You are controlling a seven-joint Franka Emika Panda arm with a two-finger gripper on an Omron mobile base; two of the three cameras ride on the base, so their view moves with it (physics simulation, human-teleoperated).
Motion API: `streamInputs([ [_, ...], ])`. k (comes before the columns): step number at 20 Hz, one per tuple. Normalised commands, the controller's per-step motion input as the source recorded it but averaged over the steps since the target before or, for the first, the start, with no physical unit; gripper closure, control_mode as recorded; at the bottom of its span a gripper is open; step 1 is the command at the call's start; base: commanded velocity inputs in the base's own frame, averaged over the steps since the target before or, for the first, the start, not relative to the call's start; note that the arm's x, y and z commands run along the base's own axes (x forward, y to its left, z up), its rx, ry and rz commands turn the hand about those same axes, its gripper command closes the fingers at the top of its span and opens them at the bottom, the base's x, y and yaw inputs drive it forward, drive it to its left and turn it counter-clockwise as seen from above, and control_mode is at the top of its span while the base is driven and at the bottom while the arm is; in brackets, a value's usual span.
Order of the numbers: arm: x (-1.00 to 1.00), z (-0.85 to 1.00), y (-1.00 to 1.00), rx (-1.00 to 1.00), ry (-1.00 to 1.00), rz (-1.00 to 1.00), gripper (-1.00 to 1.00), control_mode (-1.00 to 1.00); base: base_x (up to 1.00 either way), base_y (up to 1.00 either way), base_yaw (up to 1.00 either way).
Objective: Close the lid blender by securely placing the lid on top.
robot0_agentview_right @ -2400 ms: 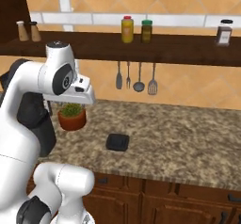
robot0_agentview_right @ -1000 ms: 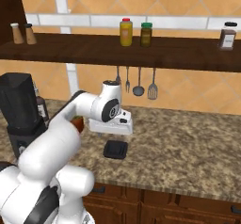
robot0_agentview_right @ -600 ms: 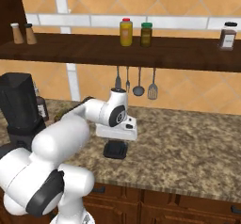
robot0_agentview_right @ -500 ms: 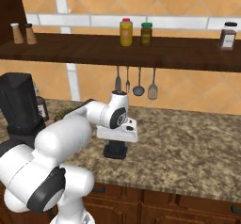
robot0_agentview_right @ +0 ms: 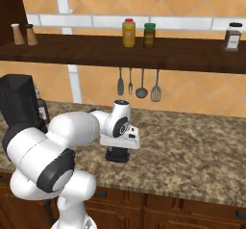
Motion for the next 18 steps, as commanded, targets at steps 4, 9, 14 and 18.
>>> streamInputs([
  [4, 0.01, -0.14, 0.00, 0.00, 0.00, 0.00, -1.00, -1.00, 0.00, 0.00, 0.00],
  [9, 0.00, -0.08, 0.11, 0.00, -0.01, 0.00, -1.00, -1.00, 0.00, 0.00, 0.00],
  [14, 0.00, -0.08, 0.17, 0.00, -0.03, 0.00, -1.00, -1.00, 0.00, 0.00, 0.00],
  [18, 0.00, -0.21, 0.00, 0.00, -0.04, 0.00, -1.00, -1.00, 0.00, 0.00, 0.00],
])
